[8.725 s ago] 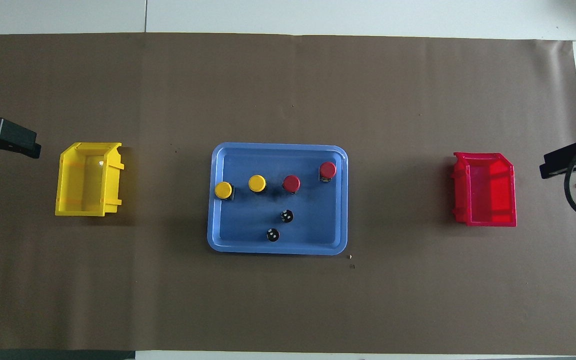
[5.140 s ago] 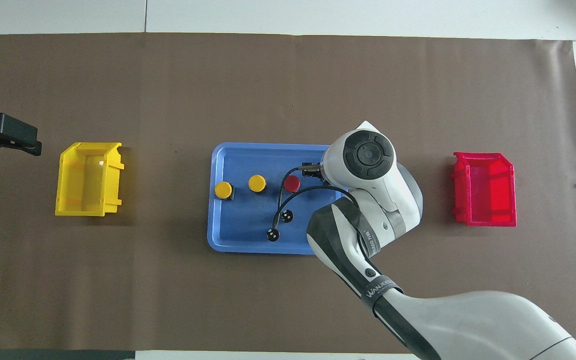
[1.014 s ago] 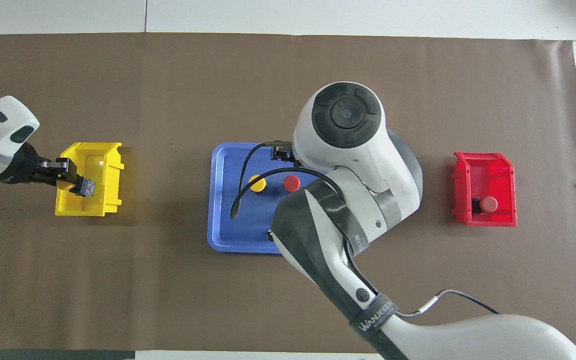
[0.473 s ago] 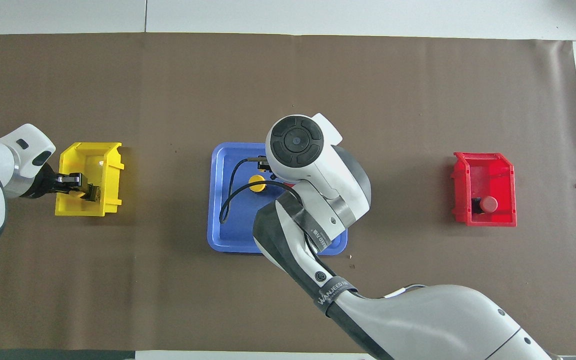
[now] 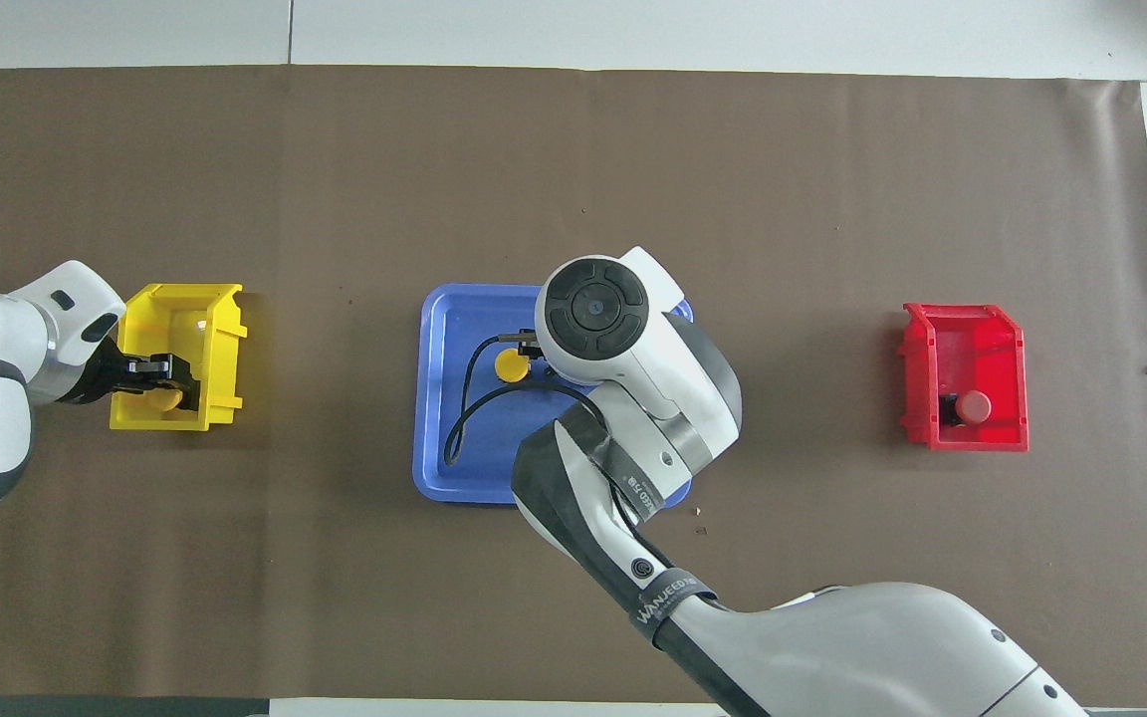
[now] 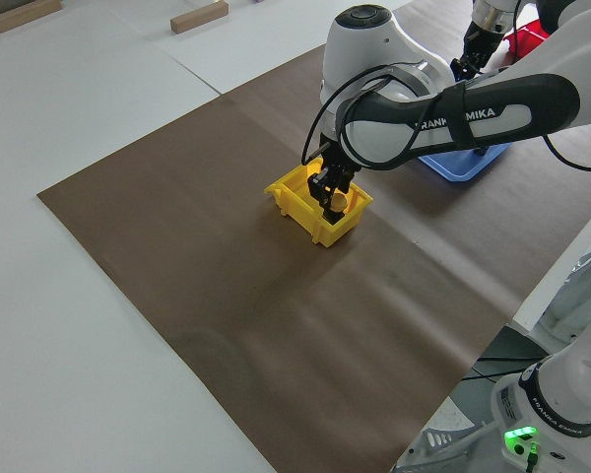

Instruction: Sort red and yellow buttons by color

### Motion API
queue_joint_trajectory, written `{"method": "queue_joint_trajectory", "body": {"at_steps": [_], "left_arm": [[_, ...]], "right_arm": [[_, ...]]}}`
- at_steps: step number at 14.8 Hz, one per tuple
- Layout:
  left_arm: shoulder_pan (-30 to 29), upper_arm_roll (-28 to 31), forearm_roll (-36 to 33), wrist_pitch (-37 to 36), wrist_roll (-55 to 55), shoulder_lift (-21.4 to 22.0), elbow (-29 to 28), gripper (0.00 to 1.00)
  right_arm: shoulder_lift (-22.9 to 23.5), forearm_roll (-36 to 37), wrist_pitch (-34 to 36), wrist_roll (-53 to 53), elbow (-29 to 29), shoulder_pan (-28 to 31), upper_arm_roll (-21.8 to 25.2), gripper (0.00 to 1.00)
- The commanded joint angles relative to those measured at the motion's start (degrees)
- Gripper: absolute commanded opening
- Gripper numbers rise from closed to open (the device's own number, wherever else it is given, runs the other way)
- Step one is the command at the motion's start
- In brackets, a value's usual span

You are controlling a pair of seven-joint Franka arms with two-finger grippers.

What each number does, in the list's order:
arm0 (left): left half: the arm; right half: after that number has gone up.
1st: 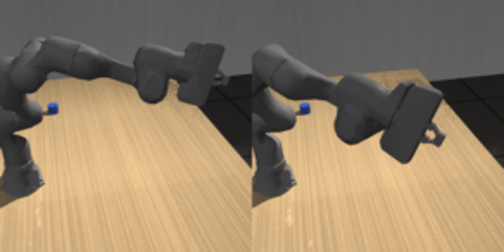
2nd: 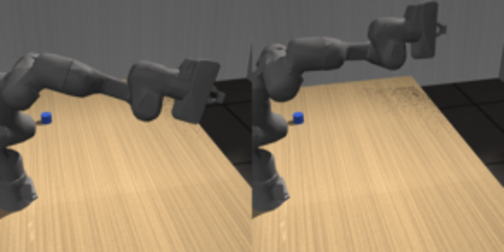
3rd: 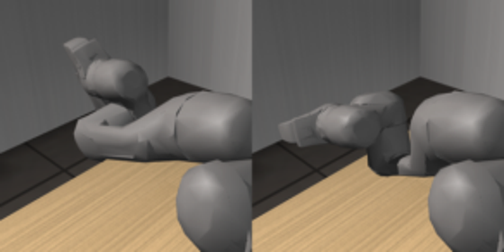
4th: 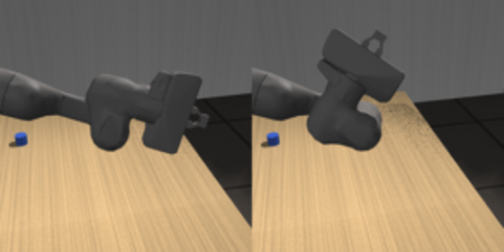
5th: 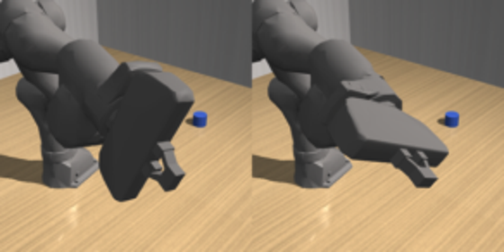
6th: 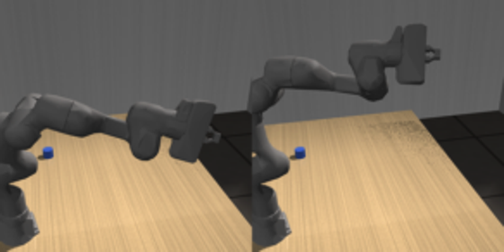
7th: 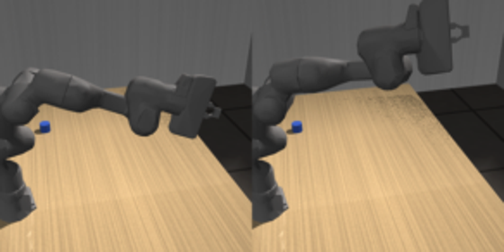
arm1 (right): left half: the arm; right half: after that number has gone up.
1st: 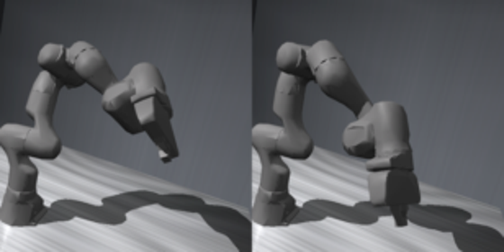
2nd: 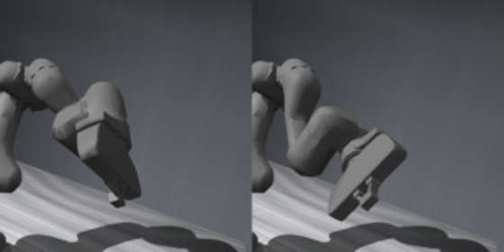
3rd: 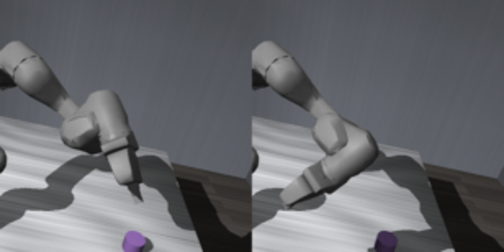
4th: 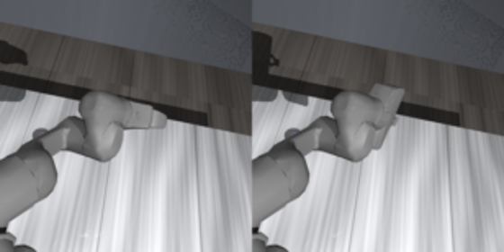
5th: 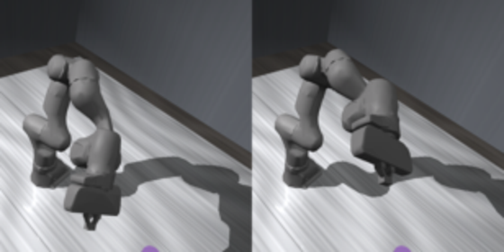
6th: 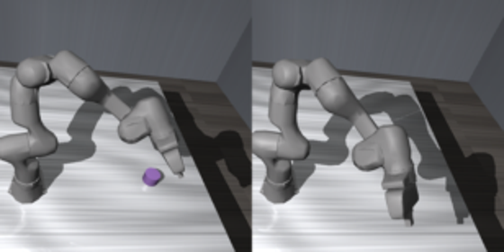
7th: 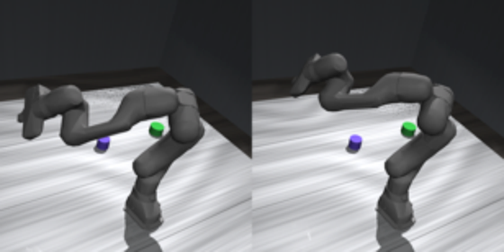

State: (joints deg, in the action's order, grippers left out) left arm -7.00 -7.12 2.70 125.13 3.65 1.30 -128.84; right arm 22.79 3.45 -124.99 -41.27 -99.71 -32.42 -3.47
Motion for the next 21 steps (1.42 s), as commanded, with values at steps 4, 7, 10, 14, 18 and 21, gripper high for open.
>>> {"method": "queue_joint_trajectory", "body": {"at_steps": [4, 7, 10, 14, 18, 21], "left_arm": [[-0.03, 0.00, 1.34, -8.37, 1.09, 0.19, 7.78, 0.70], [0.41, -0.61, -4.87, -21.11, 1.27, 0.98, 19.64, 1.00], [2.25, -0.88, -6.57, -34.65, 1.62, 0.37, 32.83, 1.00], [4.62, -1.05, -4.91, -42.08, 1.45, 0.10, 40.87, 1.00], [14.70, -1.06, -3.14, -24.62, -14.50, 1.70, 27.09, 1.00], [24.29, -0.97, -3.40, -16.08, -28.13, -7.25, 27.06, 1.00]], "right_arm": [[-2.13, 0.42, -1.93, -0.83, -3.38, -0.45, -0.13, 0.50], [-1.96, 0.33, -1.67, -0.74, -2.68, -0.19, -0.13, 0.18], [-2.13, 0.33, 7.69, 4.24, 4.50, 2.96, -0.13, 0.12], [-13.34, -0.10, 16.96, 26.27, 0.09, 17.26, -0.13, 0.12], [-19.53, -1.07, 16.62, 46.50, -7.94, 31.15, -0.04, 0.12], [-21.46, -1.25, 8.92, 59.34, -14.43, 39.69, -0.04, 0.12]]}}
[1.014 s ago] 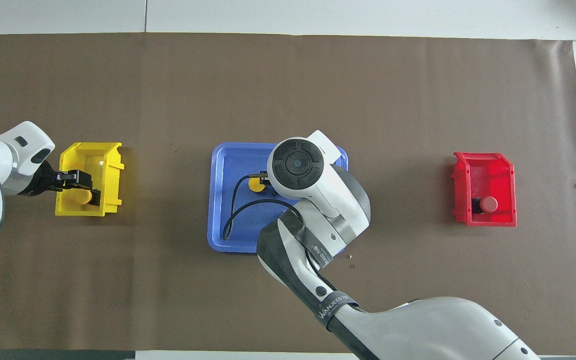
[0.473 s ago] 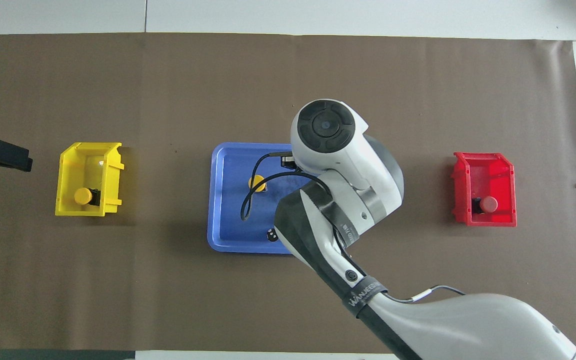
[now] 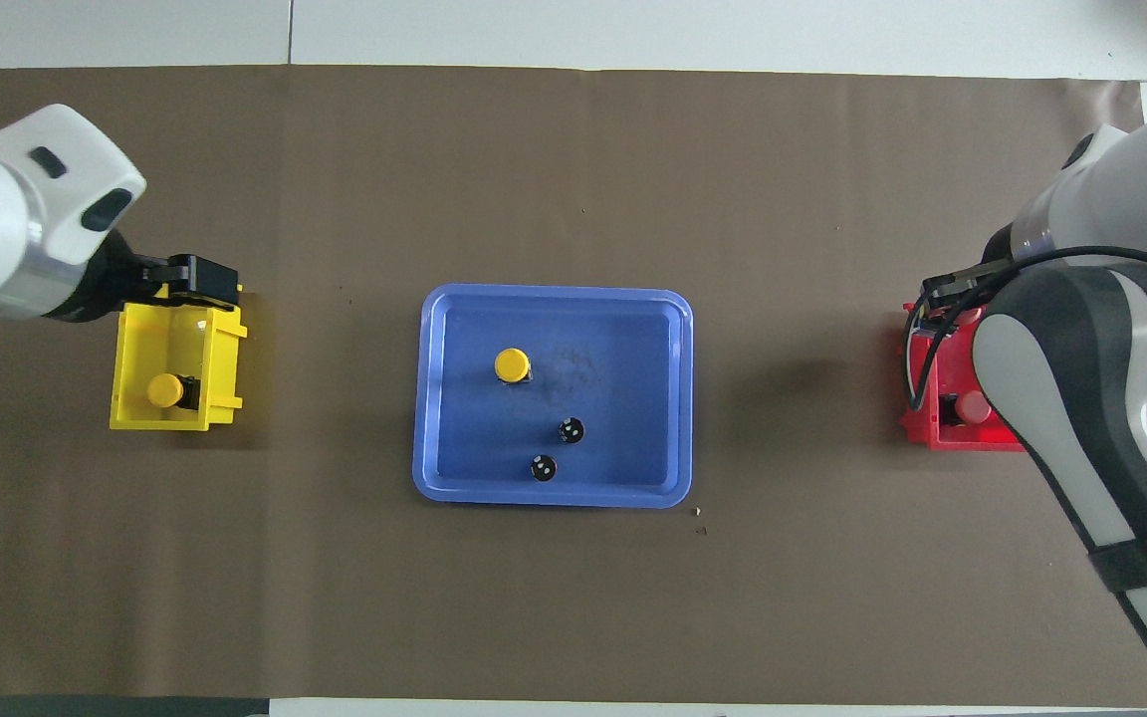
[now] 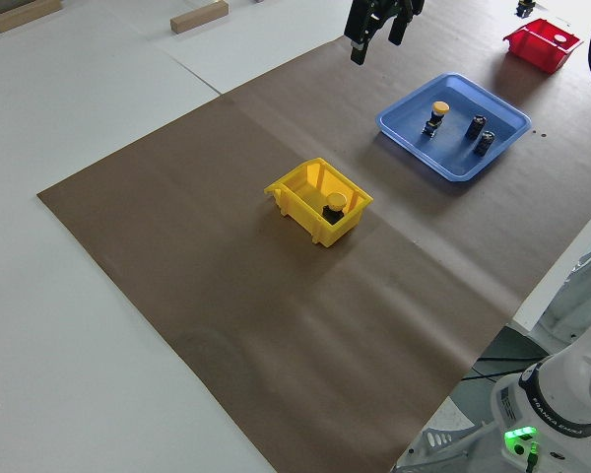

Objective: Sort red and yellow buttons by color
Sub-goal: 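Drop the red button in the red bin while the left gripper reaches the tray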

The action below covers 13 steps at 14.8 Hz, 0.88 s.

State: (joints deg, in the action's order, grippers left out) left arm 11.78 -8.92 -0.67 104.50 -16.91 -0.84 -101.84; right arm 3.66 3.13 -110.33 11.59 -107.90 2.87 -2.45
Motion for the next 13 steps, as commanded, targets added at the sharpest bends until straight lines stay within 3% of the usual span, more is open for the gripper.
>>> {"method": "queue_joint_trajectory", "body": {"at_steps": [1, 4, 8, 13], "left_arm": [[7.88, 0.84, -0.20, 7.88, -11.70, -7.40, -0.03, 1.00], [14.13, 0.84, -0.38, 13.44, -19.10, -12.16, -0.03, 1.00], [18.00, 0.84, -0.38, 17.40, -22.63, -16.38, -0.20, 1.00], [19.24, 0.75, -0.47, 17.76, -23.17, -17.79, -1.78, 1.00]], "right_arm": [[-3.30, -1.45, -8.47, 8.51, -9.32, 5.73, -1.06, 0.12], [-4.71, -4.27, -12.78, 9.06, -14.25, 6.97, -0.97, 0.12], [-5.33, -4.27, -19.72, 9.06, -19.79, 6.97, -0.97, 0.12], [-4.02, -4.27, -27.47, 8.80, -23.67, 6.89, -0.97, 0.12]]}}
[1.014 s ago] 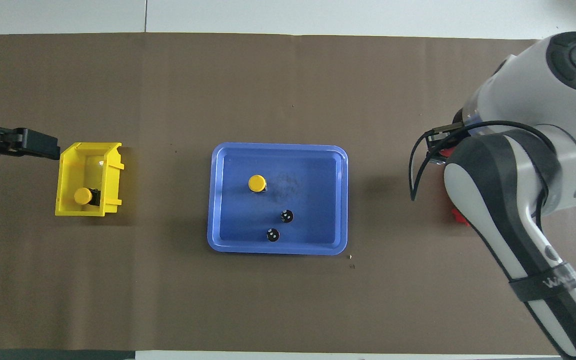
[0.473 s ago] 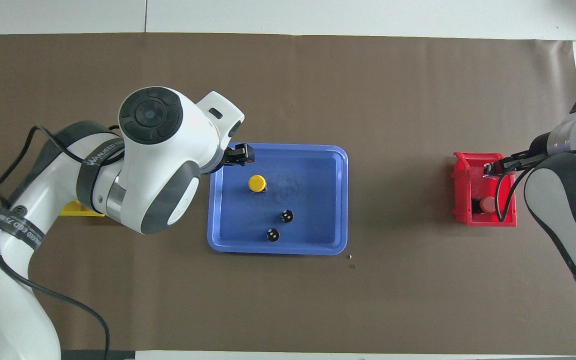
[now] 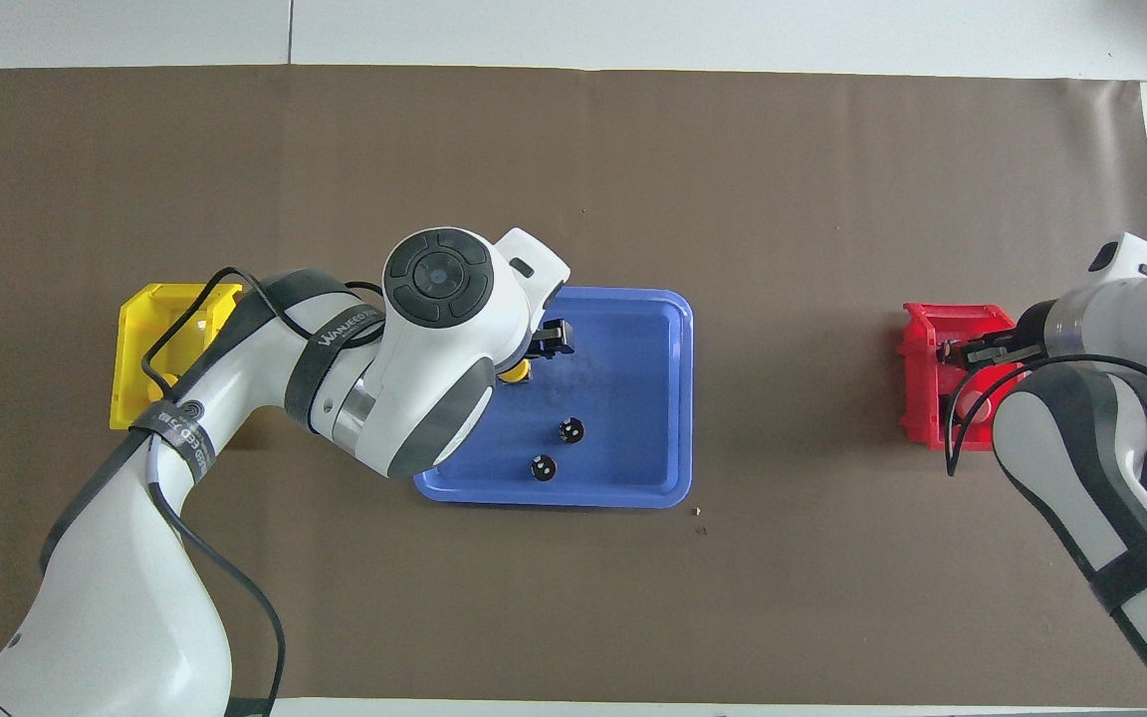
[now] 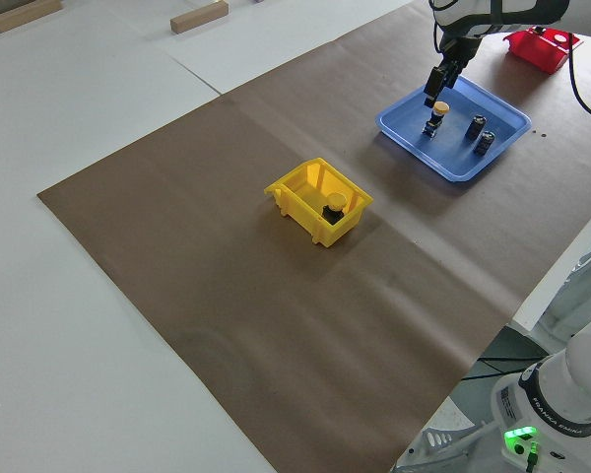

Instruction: Sort red and yellow buttons by color

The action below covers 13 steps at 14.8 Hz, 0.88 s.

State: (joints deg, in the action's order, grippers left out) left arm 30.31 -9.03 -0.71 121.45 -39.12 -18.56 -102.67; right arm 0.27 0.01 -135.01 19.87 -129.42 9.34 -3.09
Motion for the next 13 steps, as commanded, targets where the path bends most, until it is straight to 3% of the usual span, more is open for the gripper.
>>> {"method": "queue_joint_trajectory", "body": {"at_steps": [1, 2, 4, 5, 6, 7, 10, 13], "left_arm": [[0.72, 0.85, -0.34, 1.42, -1.04, 0.28, -2.25, 1.00], [0.46, 0.85, -0.34, 3.08, -0.95, 0.28, -2.88, 1.00], [0.19, 0.85, -0.34, 4.50, -1.04, 0.37, -3.67, 0.99], [0.28, 0.85, -0.17, 4.59, -1.39, 0.37, -3.67, 0.93], [0.63, 0.85, 0.79, 4.06, -5.40, 0.37, -3.33, 0.27], [0.54, 0.77, 0.80, 5.02, -7.96, 0.20, -3.50, 0.02], [0.63, 0.85, 0.80, 5.03, -7.90, 0.02, -3.50, 0.01], [-0.07, 1.03, 0.80, 4.15, -8.07, -0.07, -2.27, 0.01]], "right_arm": [[-0.27, -1.16, -4.11, 0.43, -2.76, 0.51, -0.34, 0.13], [-0.27, -1.16, -4.64, 0.43, -3.11, 0.42, -0.34, 0.22], [-0.27, -1.16, -4.30, 1.04, -2.94, 0.16, -0.25, 0.64], [-0.27, -1.16, -3.51, 1.74, -2.68, 0.16, -0.25, 0.76], [-0.27, -1.16, -2.20, 2.27, -1.63, 0.42, -0.25, 0.96], [-0.10, -1.07, 1.03, 2.54, 0.64, 0.68, -0.25, 1.00], [0.43, -1.07, 15.08, 1.93, 10.91, 0.07, -0.25, 1.00], [-2.02, -1.07, 26.95, -4.28, 20.31, -0.55, -0.51, 1.00]]}}
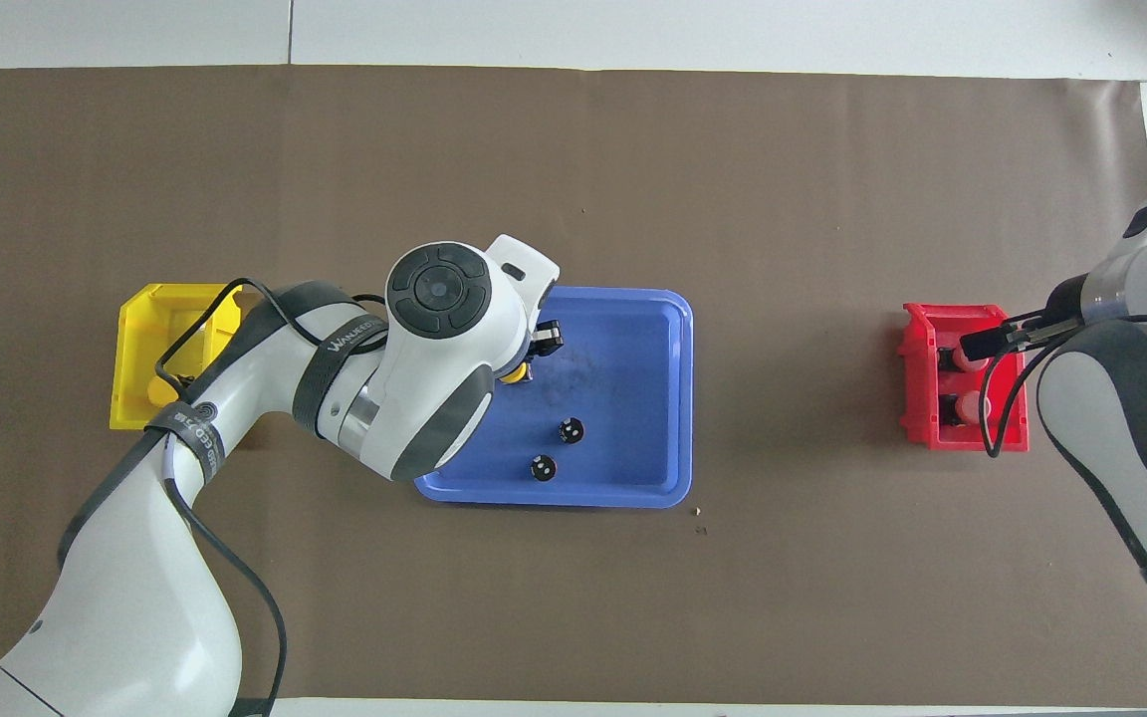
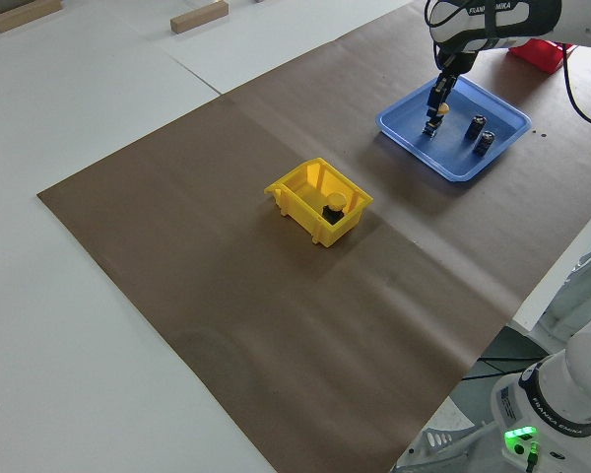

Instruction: Sort red and yellow buttons by color

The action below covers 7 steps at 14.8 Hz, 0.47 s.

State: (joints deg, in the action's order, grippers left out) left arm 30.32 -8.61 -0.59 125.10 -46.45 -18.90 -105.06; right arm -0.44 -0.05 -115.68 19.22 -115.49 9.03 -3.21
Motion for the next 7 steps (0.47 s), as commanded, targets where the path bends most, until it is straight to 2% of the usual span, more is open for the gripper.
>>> {"method": "queue_joint_trajectory", "body": {"at_steps": [1, 3, 4, 6, 7], "left_arm": [[-0.35, 1.05, 0.51, -0.55, -0.66, 0.18, 1.07, 0.01], [-2.80, 1.58, -0.71, -6.76, 0.99, 0.27, 5.45, 0.01], [-5.08, 1.49, -1.07, -13.06, 4.84, 0.88, 9.31, 0.01], [-8.42, 1.76, -0.90, -24.59, 13.10, 0.97, 17.39, 0.01], [-10.87, 1.84, -1.07, -27.60, 17.14, 1.23, 18.91, 0.01]], "right_arm": [[-1.49, -1.00, 13.66, -6.10, 10.86, -0.32, -0.40, 1.00], [-0.96, -0.92, 24.14, -9.80, 19.39, -0.24, -0.40, 1.00], [-1.05, -0.74, 27.58, -11.55, 22.12, 0.28, -0.31, 1.00], [-1.49, -0.31, 30.76, -11.92, 24.34, 0.46, 0.39, 1.00], [-1.40, 0.05, 31.91, -12.01, 25.22, 0.55, 0.48, 1.00]]}}
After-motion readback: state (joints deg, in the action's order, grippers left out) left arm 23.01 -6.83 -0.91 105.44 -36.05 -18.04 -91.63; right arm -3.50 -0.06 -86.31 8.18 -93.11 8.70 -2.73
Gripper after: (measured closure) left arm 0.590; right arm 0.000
